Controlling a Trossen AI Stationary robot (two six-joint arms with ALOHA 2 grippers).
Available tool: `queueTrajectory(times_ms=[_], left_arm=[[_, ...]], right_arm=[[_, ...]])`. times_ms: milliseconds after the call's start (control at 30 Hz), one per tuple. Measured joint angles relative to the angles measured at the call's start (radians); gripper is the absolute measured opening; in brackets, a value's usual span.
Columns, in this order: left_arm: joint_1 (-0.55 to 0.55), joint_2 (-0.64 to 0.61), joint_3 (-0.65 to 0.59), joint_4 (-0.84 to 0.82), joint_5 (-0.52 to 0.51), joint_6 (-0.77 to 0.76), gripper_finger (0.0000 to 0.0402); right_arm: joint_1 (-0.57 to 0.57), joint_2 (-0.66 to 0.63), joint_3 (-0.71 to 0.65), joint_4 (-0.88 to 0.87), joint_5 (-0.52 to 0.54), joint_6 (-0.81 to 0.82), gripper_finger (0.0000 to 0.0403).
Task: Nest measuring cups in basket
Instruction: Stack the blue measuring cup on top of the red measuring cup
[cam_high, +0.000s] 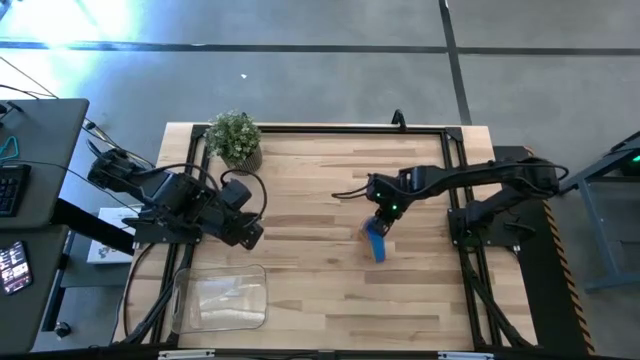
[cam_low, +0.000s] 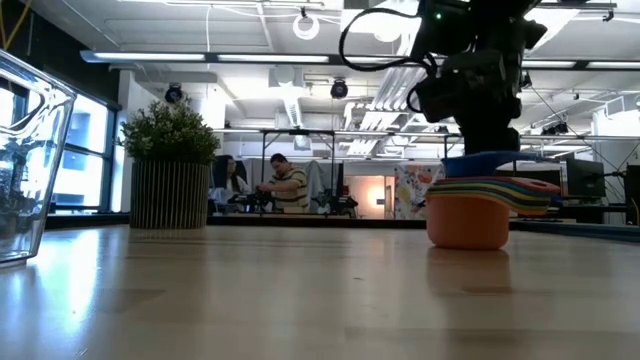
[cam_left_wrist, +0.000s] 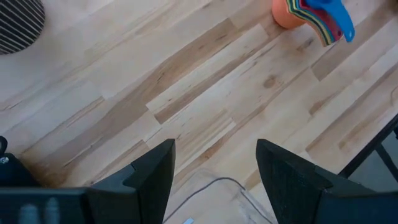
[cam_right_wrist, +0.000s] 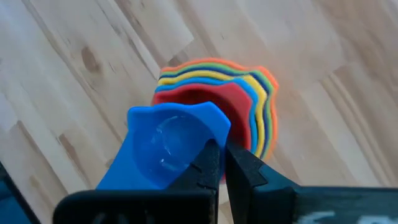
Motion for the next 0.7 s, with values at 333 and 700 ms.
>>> queueTrajectory(times_ms=[333,700], left_arm=[[0.003,0.000,0.000,0.006,0.000,0.000,0.0216],[0.003,0.000,0.000,0.012,0.000,-0.001,0.0216]], right_arm=[[0.017,0.016,0.000,0.007,0.035,-0.033,0.0027],[0.017,0.015,0.001,0.009,0.029,-0.032,0.0118]])
